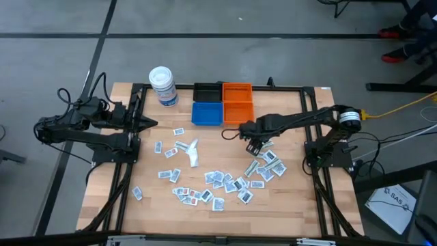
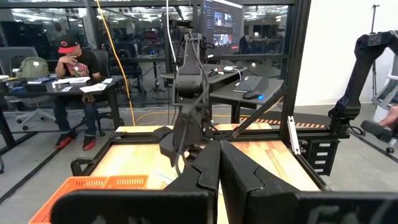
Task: Pick & Place First Aid Supplies
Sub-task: Put the bandage pack into the top orange bin
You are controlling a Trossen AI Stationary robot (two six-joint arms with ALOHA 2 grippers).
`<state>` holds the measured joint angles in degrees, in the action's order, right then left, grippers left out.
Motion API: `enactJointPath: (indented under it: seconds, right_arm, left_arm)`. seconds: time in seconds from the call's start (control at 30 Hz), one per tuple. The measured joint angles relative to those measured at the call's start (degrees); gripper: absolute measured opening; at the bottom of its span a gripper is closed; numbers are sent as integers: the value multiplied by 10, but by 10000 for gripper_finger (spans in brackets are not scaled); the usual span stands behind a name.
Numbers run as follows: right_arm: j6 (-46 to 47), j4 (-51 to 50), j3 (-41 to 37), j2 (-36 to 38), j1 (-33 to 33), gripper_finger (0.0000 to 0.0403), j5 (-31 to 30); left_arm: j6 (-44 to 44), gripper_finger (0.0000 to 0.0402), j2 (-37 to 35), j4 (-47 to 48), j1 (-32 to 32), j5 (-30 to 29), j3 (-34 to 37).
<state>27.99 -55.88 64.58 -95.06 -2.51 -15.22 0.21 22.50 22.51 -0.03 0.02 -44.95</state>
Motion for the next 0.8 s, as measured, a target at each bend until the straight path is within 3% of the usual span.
enactJointPath:
  seconds: [0.23, 0.57, 0.8]
  right_arm:
    - [20, -1, 0, -24, 17, 172, -76]
    - [89, -21, -3, -42, 18, 161, -77]
    - [89, 28, -48, -43, 34, 161, -78]
  left_arm:
    - [0, 4, 0, 0, 0, 0, 0]
    - [0, 4, 0, 0, 0, 0, 0]
    - [0, 4, 0, 0, 0, 0, 0]
